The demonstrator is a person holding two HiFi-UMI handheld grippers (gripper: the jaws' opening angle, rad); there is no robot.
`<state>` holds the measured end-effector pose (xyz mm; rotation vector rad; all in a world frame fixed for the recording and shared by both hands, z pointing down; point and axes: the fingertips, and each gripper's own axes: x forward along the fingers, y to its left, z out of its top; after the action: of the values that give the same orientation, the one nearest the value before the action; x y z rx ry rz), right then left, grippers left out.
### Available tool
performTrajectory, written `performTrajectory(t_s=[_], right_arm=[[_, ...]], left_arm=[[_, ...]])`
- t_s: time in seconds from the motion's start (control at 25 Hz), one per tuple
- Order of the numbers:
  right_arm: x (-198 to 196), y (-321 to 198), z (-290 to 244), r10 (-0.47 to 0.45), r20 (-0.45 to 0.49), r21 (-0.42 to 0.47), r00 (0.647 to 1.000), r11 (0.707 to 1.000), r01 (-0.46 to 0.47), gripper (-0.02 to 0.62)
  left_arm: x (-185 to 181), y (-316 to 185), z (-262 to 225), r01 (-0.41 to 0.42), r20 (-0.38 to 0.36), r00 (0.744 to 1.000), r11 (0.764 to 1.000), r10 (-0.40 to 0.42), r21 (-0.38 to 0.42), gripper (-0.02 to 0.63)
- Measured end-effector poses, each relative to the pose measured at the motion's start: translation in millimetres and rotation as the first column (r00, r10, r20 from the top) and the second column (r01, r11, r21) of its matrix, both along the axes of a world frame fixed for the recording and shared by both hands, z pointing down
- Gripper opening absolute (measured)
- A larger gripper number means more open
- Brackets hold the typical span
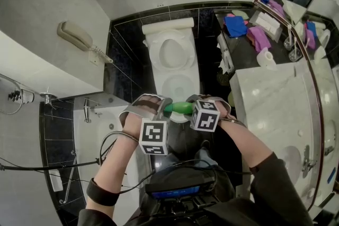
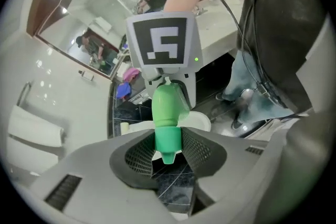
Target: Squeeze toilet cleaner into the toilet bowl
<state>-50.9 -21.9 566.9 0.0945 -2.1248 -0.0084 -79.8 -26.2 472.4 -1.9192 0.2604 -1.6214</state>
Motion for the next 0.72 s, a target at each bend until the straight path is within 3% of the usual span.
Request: performTrajectory(t_s=[0.08, 0.24, 0.4, 0.48, 0.72], right_arm=[[-8, 10, -10, 0.014, 0.069, -0.115, 0.998, 0.993, -0.006, 0.187], [-23, 32, -28, 0.050, 0.195, -0.320, 0.980, 0.947, 0.015, 0.187], [-32, 49, -37, 0.050, 0.267, -0.435, 0.962, 0.897, 0.075, 0.186], [-34, 53, -36, 0.046, 0.277, -0.456, 0.960, 0.886, 0.089, 0.186], [-32, 52, -31, 0.045, 0.261, -0.462, 0.964, 0.883, 0.084, 0.187]], left_arm=[[5, -6, -10, -0.040, 0.007, 0.999, 0.992, 0.040, 0.120, 0.153], [18, -5, -28, -0.067, -0.080, 0.993, 0.960, 0.092, 0.272, 0.150], [13, -6, -29, -0.124, -0.035, 0.988, 0.903, 0.152, 0.412, 0.141], [12, -7, -30, -0.124, -0.020, 0.989, 0.888, 0.147, 0.442, 0.140], [10, -8, -26, -0.062, -0.053, 0.994, 0.908, 0.092, 0.415, 0.147]])
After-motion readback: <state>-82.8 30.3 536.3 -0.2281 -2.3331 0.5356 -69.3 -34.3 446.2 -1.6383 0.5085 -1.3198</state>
